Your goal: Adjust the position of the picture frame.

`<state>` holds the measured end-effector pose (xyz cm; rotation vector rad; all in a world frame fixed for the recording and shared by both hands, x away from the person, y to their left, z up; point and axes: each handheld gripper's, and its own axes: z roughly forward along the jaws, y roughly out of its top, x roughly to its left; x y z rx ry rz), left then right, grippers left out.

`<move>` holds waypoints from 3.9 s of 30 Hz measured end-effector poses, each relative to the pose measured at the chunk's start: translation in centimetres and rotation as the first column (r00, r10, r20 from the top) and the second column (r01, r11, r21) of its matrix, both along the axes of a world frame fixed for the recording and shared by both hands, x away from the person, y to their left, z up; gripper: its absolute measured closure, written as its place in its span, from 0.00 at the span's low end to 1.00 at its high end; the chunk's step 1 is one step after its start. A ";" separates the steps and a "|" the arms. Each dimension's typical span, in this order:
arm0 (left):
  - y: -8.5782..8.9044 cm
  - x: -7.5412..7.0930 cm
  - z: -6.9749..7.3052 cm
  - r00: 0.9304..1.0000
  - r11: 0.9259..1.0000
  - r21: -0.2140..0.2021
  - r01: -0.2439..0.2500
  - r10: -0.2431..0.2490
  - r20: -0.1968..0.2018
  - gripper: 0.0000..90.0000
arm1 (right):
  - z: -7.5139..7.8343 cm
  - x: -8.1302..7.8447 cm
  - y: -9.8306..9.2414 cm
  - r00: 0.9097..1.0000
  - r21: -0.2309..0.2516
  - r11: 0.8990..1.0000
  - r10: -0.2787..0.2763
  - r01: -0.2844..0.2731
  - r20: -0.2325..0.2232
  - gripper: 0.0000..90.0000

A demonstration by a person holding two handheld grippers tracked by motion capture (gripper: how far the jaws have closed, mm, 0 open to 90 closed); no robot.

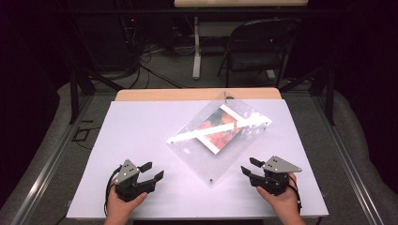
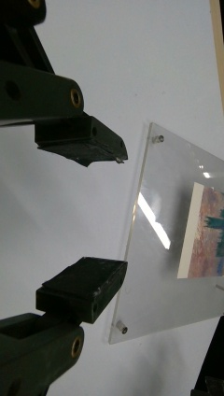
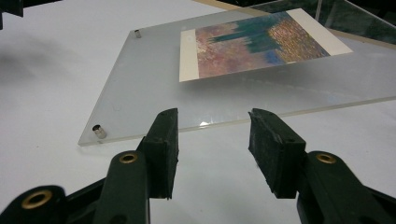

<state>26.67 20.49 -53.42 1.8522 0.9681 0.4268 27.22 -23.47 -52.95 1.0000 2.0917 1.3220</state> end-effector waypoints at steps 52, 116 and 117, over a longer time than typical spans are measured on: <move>0.0 0.0 0.5 1.000 0.998 -0.063 -0.001 0.001 0.006 0.66 | -2.2 6.9 2.8 0.968 -0.247 0.969 -0.065 0.004 -0.241 1.00; -7.6 3.6 0.5 0.986 0.992 -0.024 0.123 -0.124 -0.109 1.00 | -1.3 10.4 -2.4 0.981 -0.123 0.979 -0.171 0.159 -0.093 0.76; -7.9 3.7 0.5 0.985 0.991 -0.026 0.128 -0.130 -0.112 1.00 | -1.5 10.7 -2.5 0.981 -0.129 0.978 -0.176 0.165 -0.086 0.76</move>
